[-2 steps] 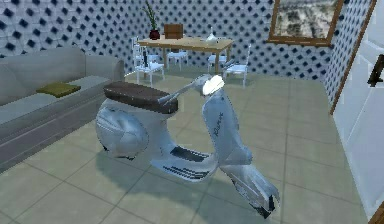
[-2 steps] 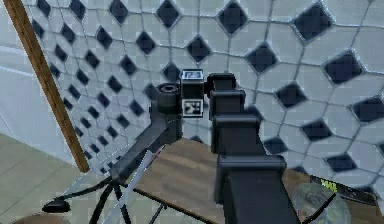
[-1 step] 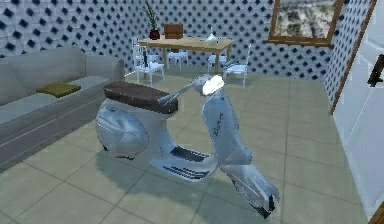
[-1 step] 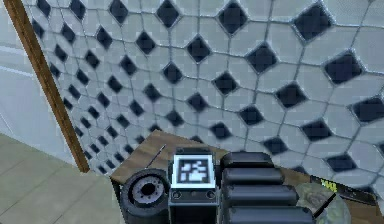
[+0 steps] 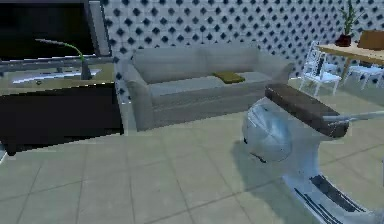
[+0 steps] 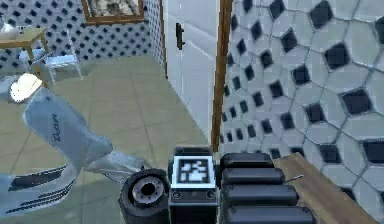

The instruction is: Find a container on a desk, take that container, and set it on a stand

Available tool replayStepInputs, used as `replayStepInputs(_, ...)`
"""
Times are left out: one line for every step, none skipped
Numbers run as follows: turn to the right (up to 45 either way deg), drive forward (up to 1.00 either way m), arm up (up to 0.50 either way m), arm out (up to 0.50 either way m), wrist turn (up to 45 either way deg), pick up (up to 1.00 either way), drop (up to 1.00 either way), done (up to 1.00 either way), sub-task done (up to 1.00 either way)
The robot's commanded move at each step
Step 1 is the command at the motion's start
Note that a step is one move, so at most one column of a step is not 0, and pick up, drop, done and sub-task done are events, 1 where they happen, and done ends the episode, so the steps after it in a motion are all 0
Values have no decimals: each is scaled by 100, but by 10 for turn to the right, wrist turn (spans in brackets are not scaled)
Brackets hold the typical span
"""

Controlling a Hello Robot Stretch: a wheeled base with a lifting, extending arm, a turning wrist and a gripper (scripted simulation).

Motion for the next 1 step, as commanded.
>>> replayStepInputs(-360, 0, 0, 0, 0, 0, 0, 0, 0)
